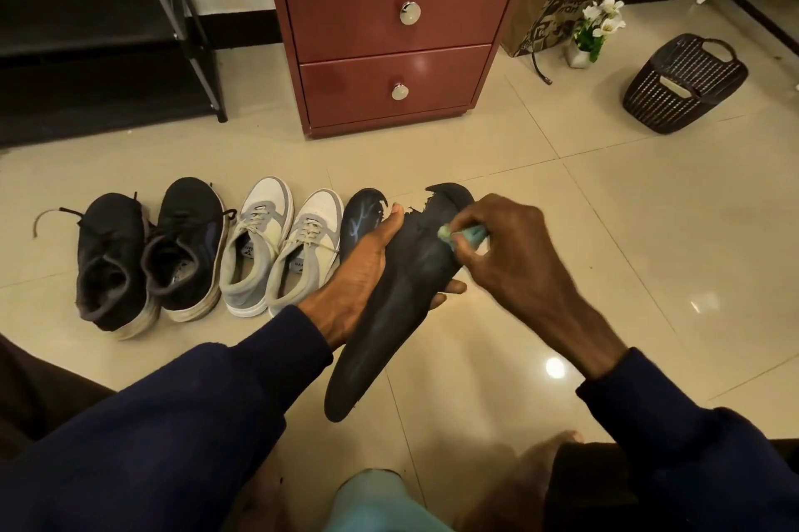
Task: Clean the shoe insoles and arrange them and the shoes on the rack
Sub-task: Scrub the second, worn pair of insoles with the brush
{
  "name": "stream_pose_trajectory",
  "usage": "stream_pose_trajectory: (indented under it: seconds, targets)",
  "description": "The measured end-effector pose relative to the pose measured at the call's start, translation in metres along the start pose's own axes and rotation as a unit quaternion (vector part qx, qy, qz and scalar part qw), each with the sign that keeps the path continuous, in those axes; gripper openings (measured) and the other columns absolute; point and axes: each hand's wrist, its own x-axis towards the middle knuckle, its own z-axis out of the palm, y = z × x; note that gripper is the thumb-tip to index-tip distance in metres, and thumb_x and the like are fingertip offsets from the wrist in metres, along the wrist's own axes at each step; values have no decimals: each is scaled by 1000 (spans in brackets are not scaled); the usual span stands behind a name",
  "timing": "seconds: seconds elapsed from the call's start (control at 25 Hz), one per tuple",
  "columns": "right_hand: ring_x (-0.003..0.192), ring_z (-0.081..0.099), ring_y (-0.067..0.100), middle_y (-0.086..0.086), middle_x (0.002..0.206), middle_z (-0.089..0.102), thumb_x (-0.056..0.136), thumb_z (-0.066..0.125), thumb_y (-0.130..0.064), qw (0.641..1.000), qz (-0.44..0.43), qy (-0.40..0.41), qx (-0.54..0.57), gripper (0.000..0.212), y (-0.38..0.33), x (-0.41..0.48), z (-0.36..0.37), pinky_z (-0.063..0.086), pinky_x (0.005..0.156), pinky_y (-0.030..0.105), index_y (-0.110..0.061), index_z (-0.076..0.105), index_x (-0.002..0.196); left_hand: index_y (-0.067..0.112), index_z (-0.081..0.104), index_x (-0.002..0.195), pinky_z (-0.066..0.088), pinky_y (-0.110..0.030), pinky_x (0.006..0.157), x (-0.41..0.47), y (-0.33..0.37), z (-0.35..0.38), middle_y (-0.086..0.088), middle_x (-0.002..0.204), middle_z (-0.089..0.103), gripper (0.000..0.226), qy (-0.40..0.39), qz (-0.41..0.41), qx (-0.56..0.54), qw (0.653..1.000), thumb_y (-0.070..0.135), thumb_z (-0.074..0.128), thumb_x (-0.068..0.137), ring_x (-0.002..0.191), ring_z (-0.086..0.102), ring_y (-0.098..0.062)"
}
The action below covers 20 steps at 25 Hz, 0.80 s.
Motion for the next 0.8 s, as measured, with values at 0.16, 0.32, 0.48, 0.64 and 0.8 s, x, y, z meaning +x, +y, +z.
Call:
stream_pose_trajectory:
  seconds: [0.16,0.32,0.48,0.64,0.8]
  targets:
    - [74,62,6,-3,90,70,81,77,-12,997,38,53,52,12,-2,0,0,53,65,18,-16,75,92,8,63,132,58,-39,69,0,-2,1,-20,114,74,70,-12,-10,13,1000,66,36,102,83,74,-34]
    - [75,60,6,-1,91,70,80,80,-11,998,-18,-25,55,13,-13,-5,5,51,68,16,-15,77,92,13,62,137,58,-41,76,1,-1,0,-18,125,71,68,-1,-5,7,1000,65,41,100,91,73,-33]
    - [78,63,10,0,91,69,82,78,-10,996,11,81,38,11,4,7,-8,54,70,20,-14,75,92,11,62,132,60,-37,65,2,-2,3,-21,122,71,68,-8,-13,3,1000,65,34,102,86,74,-39]
    - [90,63,8,0,102,68,84,71,-5,997,-42,-2,59,18,-9,0,0,49,77,11,-11,78,100,12,70,117,57,-47,80,1,1,3,-16,107,77,60,18,5,-7,1000,61,39,103,83,76,-32]
    - [89,66,9,0,101,71,86,69,0,997,-45,-3,67,18,-8,1,-4,54,77,16,-10,78,97,13,69,128,55,-46,83,-2,1,1,-22,127,69,66,18,-6,-3,1000,65,38,102,96,72,-38]
